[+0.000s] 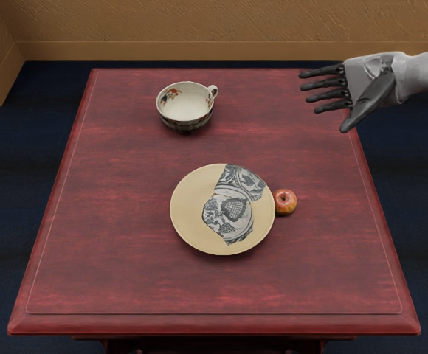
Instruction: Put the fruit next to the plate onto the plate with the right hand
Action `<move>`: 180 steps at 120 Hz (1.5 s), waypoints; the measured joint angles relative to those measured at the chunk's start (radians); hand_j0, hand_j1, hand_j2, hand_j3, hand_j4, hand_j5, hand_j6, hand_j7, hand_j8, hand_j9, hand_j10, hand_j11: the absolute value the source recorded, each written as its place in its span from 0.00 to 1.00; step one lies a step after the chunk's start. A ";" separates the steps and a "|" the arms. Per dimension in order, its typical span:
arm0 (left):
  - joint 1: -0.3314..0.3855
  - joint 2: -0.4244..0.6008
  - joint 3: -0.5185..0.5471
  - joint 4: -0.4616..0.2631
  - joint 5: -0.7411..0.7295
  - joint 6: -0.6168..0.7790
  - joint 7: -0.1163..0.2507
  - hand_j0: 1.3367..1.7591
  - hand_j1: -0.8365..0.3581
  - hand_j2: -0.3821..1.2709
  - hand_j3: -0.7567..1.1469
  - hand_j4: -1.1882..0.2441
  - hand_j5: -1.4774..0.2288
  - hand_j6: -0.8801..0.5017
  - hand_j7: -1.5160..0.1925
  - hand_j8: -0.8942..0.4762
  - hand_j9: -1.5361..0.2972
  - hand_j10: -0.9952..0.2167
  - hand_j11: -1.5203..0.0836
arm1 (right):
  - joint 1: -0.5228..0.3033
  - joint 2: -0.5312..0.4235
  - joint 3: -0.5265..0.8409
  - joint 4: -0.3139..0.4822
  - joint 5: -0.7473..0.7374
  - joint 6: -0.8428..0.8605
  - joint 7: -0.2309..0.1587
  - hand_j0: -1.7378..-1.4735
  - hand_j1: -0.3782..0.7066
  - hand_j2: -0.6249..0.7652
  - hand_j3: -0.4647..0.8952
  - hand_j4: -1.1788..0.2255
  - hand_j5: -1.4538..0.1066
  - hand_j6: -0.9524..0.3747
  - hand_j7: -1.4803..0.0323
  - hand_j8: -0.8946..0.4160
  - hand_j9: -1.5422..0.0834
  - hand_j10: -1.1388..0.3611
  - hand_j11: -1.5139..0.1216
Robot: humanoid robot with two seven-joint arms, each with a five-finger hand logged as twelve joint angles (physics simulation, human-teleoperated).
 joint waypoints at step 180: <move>0.000 0.000 0.000 0.000 0.000 0.000 0.000 0.76 0.98 0.23 0.40 0.82 0.86 0.63 0.88 0.65 0.83 0.81 0.94 | 0.249 0.415 -0.761 0.646 -0.574 -1.222 0.000 0.30 0.22 0.43 0.34 0.72 0.79 0.59 0.83 0.55 0.81 0.64 0.79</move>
